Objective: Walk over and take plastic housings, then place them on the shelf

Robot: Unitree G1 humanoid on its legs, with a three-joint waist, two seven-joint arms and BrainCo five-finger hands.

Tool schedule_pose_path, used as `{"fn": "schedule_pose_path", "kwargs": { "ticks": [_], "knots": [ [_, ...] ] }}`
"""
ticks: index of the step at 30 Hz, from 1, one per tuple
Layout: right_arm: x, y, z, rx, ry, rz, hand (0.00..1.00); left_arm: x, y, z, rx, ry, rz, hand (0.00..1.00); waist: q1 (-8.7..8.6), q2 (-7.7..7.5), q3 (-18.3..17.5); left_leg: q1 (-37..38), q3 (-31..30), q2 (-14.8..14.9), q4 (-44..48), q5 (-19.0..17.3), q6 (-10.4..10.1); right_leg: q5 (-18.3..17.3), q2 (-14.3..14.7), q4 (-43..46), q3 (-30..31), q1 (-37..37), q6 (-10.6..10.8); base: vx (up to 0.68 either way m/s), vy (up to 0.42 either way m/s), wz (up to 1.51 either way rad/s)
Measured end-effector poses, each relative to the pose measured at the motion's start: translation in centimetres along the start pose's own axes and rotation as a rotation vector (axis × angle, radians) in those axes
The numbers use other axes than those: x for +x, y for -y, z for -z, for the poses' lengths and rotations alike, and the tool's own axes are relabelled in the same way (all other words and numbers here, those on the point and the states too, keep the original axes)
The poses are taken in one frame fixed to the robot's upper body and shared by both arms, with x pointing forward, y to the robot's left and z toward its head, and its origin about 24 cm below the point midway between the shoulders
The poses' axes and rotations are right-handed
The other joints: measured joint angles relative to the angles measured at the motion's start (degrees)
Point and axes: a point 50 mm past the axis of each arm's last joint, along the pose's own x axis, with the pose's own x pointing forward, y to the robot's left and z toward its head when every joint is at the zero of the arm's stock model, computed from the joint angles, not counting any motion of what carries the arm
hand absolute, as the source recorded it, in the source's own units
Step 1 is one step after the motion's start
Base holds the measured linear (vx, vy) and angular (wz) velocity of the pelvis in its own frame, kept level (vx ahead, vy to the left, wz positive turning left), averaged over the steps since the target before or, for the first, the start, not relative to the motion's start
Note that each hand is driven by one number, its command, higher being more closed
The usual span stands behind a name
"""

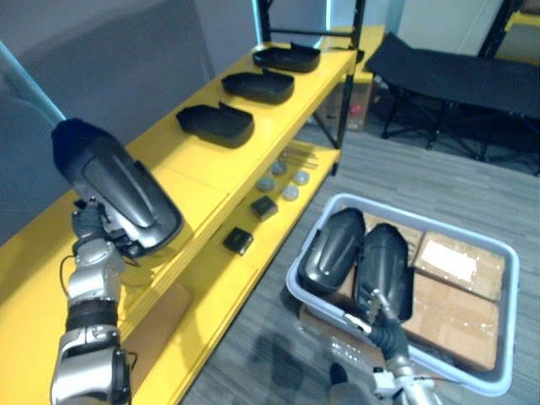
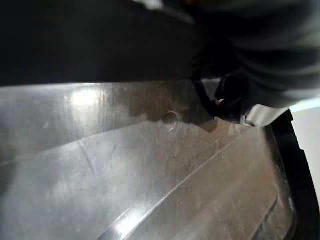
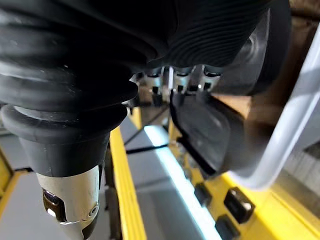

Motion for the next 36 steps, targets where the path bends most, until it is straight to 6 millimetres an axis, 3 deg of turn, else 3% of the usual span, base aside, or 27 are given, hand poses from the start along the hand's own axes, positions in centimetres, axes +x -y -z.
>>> {"fn": "schedule_pose_path", "kwargs": {
  "ticks": [3, 9, 17, 27, 28, 36],
  "knots": [
    [0.0, -1.0, -0.6, 0.005, 0.030, -0.040, 0.00, 0.6, -1.5, -0.7, -0.019, -0.014, -0.084, 1.00, 0.09, -0.56, 1.9, -1.1, -0.1, 0.2, 1.6, 0.0, 0.0, -0.1, 0.0, 0.8, 0.3, -1.1, -0.2, 0.00, 0.000, 0.00],
    [-0.2, -1.8, -0.6, -0.008, 0.025, -0.072, 0.00, 1.3, -3.8, -2.0, 0.008, -0.033, -0.145, 1.00, 0.36, -0.18, 3.7, -2.1, -0.3, 0.4, 3.4, 0.0, 0.0, -0.6, -0.1, 2.2, 0.3, -1.8, -0.7, -0.03, -0.014, 0.02],
    [0.2, -3.0, -1.5, -0.009, 0.050, -0.124, 0.00, 1.9, -4.3, -1.6, 0.026, -0.092, -0.137, 1.00, 0.46, -1.36, 6.4, -4.4, -0.6, 0.2, 3.6, 0.1, 0.5, -1.3, -0.4, 4.6, 0.3, -4.9, -1.0, -0.08, -0.016, 0.04],
    [0.5, -2.7, -2.2, -0.023, 0.073, -0.122, 0.00, 2.1, -4.2, -3.0, 0.013, -0.065, -0.093, 1.00, 0.79, -0.67, 8.1, -6.0, -0.6, 0.3, 4.0, 0.3, 0.8, -0.8, -0.4, 5.4, 0.4, -6.7, -0.6, 0.00, -0.002, 0.01],
    [0.5, -2.7, -2.2, -0.023, 0.073, -0.122, 0.00, 2.1, -4.1, -3.0, 0.009, -0.067, -0.089, 0.00, 0.81, -0.54, 8.4, -6.1, -0.6, 0.3, 4.2, 0.3, 0.8, -0.9, -0.4, 5.5, 0.4, -6.7, -0.6, 0.00, 0.000, 0.00],
    [0.7, -2.7, -2.5, -0.025, 0.085, -0.125, 0.00, 2.3, -4.2, -2.4, -0.025, -0.110, -0.122, 0.00, 0.47, -0.60, 9.6, -6.4, -0.5, 0.8, 5.1, 0.2, 0.8, -1.1, -0.4, 6.3, 0.5, -7.1, -0.9, -0.01, 0.001, 0.00]
  ]
}}
